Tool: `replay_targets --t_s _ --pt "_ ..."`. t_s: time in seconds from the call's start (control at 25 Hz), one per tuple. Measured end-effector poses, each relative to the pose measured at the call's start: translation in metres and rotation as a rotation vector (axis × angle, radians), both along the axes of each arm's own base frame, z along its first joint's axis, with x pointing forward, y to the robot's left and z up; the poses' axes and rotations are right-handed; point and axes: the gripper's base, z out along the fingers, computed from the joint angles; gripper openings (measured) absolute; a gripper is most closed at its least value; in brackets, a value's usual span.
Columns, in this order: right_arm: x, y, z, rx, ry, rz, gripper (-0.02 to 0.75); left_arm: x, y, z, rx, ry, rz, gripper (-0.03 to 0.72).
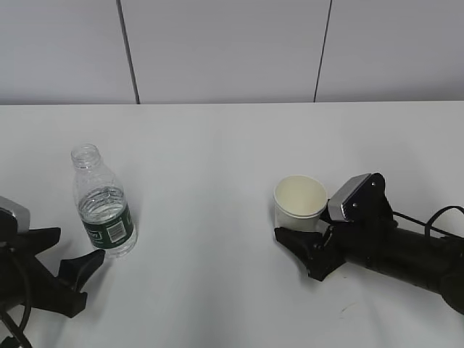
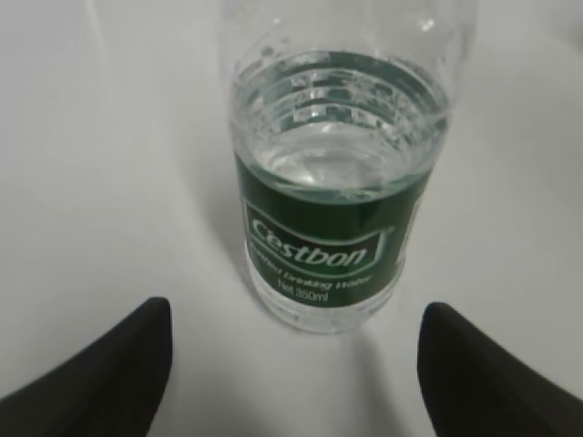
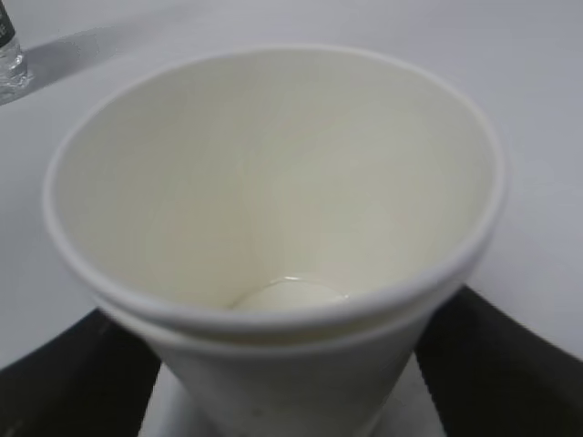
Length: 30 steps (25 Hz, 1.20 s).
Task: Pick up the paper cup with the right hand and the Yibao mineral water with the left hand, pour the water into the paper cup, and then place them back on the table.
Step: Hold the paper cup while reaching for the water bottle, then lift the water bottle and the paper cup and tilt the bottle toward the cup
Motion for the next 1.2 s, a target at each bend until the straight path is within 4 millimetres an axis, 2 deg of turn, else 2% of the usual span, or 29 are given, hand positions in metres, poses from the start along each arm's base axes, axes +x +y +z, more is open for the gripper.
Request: replay_targets --t_s 0.12,0.24,0.48,0.72,1.04,1.2 --pt "0.000 0.000 0.000 -0.001 0.000 0.007 0.544 0.002 -0.001 0.001 -0.002 -0.007 -0.003 0.514" --pt "0.000 0.000 0.000 -0.001 0.000 0.007 0.512 0.005 -0.003 0.002 -0.007 -0.022 -0.019 0.513" --pt "-0.001 0.001 0.000 -0.001 0.000 0.010 0.505 0.022 -0.010 0.007 -0.021 -0.077 -0.052 0.513" --pt "0.000 0.001 0.000 0.000 -0.003 0.012 0.503 0.037 -0.019 -0.004 -0.018 -0.068 -0.113 0.513" --pt "0.000 0.001 0.000 0.000 -0.003 0.012 0.503 0.043 -0.020 -0.006 -0.019 -0.072 -0.110 0.508" --pt "0.000 0.001 0.000 0.000 -0.003 0.012 0.498 0.042 -0.021 -0.006 -0.019 -0.072 -0.119 0.455"
